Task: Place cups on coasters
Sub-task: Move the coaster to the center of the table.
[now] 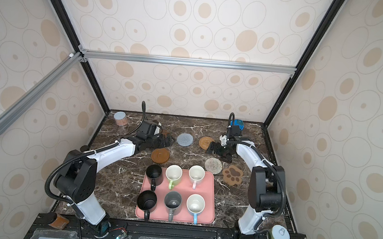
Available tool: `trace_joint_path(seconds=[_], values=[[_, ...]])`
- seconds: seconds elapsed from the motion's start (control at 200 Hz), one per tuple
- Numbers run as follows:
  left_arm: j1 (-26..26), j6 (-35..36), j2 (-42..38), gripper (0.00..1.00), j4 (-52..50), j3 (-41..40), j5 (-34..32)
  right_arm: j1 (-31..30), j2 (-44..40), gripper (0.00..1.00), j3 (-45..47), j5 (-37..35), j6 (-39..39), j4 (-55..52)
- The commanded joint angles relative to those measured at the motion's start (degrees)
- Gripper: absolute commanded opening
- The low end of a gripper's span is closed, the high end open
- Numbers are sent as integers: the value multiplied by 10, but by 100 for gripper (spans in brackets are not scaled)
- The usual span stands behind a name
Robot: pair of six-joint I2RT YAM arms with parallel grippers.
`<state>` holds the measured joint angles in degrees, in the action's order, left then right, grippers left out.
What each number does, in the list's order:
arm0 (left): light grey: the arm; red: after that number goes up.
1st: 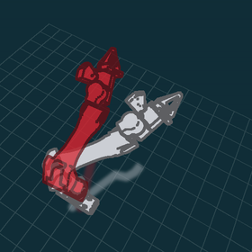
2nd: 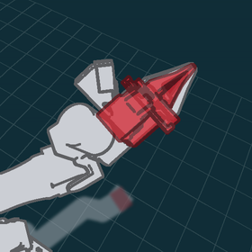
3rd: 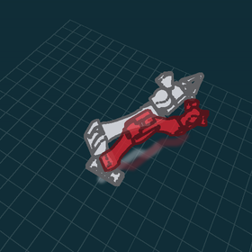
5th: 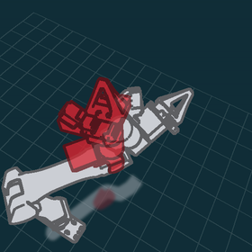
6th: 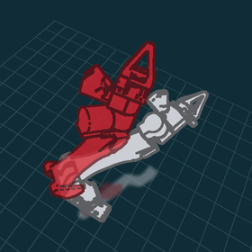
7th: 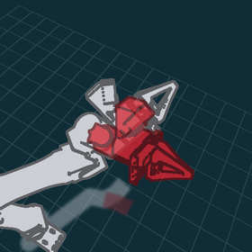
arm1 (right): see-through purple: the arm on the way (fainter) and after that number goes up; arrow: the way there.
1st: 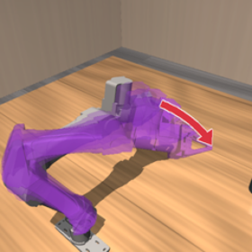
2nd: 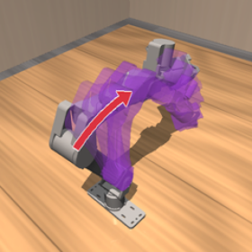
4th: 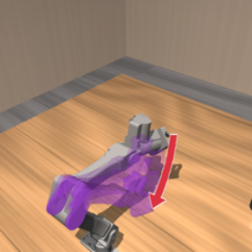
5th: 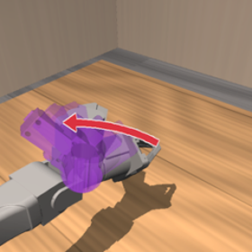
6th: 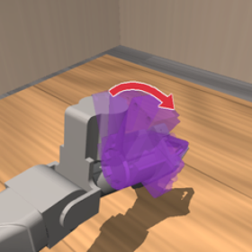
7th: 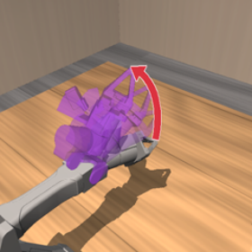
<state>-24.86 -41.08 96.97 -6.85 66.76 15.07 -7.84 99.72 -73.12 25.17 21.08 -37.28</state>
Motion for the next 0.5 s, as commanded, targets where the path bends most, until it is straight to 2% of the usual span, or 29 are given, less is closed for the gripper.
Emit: trace_joint_path(seconds=[0.0, 0.495], values=[[-1, 4, -15, 100, 17, -14, -16, 4, 16, 100, 18, 25, 23, 28], [1, -7, -30, 100, 4, -38, -24, 4, 102, 100, 48, 41, 34, 74]])
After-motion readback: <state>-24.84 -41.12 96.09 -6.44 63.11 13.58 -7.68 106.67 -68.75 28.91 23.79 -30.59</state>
